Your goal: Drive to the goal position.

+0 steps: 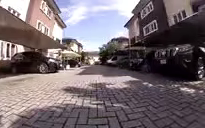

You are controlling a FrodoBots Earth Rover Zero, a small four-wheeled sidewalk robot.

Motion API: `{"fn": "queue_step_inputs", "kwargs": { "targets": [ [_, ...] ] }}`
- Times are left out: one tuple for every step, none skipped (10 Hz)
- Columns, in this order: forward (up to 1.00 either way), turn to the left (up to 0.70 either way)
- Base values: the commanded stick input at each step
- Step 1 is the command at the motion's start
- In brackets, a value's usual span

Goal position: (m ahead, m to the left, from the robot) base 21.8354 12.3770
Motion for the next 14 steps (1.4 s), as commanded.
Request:
{"fn": "queue_step_inputs", "kwargs": {
  "targets": [
    [0.69, 0.03],
    [0.69, 0.03],
    [0.69, 0.03],
    [0.69, 0.03],
    [0.69, 0.03],
    [0.69, 0.03],
    [0.69, 0.03],
    [0.69, 0.03],
    [0.69, 0.03],
    [0.69, 0.03],
    [0.69, 0.03],
    [0.69, 0.03],
    [0.69, 0.03],
    [0.69, 0.03]
  ]
}}
